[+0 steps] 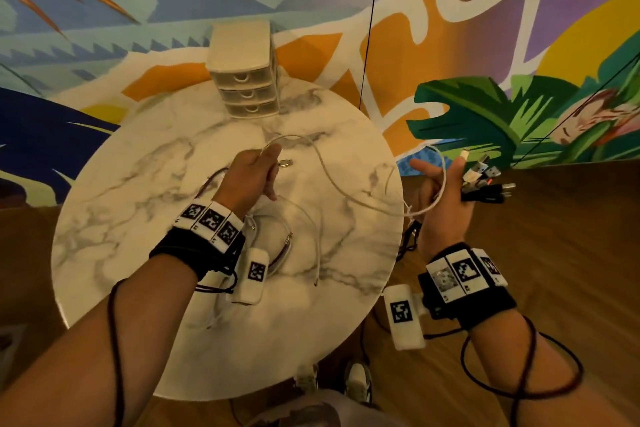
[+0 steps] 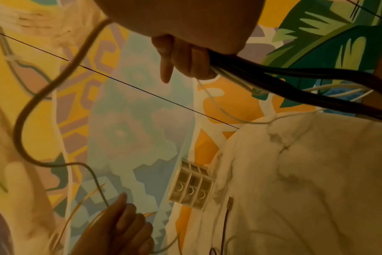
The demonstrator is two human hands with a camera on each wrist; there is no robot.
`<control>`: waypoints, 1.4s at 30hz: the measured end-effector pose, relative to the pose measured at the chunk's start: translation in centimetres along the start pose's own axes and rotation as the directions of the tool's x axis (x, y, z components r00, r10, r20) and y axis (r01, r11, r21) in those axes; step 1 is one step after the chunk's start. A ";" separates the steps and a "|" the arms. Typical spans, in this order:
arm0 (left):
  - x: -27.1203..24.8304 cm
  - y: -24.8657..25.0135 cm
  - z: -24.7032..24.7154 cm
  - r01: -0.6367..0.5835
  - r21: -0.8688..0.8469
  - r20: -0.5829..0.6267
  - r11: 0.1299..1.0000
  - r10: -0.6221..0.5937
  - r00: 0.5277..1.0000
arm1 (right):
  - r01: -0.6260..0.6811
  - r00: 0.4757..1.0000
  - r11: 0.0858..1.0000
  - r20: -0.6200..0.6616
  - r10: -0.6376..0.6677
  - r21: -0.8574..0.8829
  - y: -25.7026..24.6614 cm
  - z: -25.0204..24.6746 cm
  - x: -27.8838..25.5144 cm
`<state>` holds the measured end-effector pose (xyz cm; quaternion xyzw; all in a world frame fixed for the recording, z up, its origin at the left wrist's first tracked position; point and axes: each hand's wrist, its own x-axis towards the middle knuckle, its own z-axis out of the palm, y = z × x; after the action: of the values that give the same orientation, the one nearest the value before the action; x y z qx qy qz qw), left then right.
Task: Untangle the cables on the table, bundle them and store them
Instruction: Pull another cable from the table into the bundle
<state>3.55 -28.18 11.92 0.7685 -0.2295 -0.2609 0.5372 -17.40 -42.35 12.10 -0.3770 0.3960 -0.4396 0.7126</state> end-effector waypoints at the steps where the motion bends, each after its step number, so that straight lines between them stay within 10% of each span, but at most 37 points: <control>1: -0.1 0.9 0.1 -0.009 -0.050 -0.030 0.999 0.007 1.000 | -0.001 1.000 1.000 -0.015 0.001 0.016 0.0 0.1 0.0; 6: -0.5 4.2 -0.6 0.109 -0.434 -0.065 0.894 -0.152 0.986 | 0.000 0.993 0.998 -0.121 -0.007 -0.062 0.3 -0.1 0.4; 17: -0.9 7.0 -0.3 -0.158 -0.428 -0.372 0.890 -0.014 0.928 | -0.046 0.990 0.964 -0.140 0.010 -0.261 0.7 -0.5 -0.2; 22: -2.6 3.5 3.8 -0.253 0.248 -0.026 0.935 0.268 0.963 | -0.036 0.994 0.934 0.083 0.070 -0.354 1.5 0.5 -2.0; 27: -6.5 2.7 7.5 -0.453 0.463 0.391 0.762 0.282 0.876 | -0.255 0.927 0.937 0.215 0.307 -0.240 2.3 1.8 -3.6; 33: -7.4 1.3 7.8 -0.451 0.372 0.481 0.812 0.247 0.841 | -0.084 0.905 0.916 0.354 0.235 -0.392 2.2 1.6 -3.4; 38: -6.2 -7.0 3.9 -0.240 0.568 0.414 0.787 -0.022 0.910 | -0.004 0.979 0.970 0.196 0.054 -0.244 1.0 1.0 -1.5; 42: -1.0 -8.4 -3.0 -0.078 0.590 0.033 0.803 0.073 0.997 | 0.047 0.995 0.991 0.092 -0.035 -0.125 -0.7 -0.1 -0.1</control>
<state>5.34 -22.80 5.03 0.8866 -0.3319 -0.1581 0.2805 -17.76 -42.47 12.67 -0.4490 0.3830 -0.4107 0.6950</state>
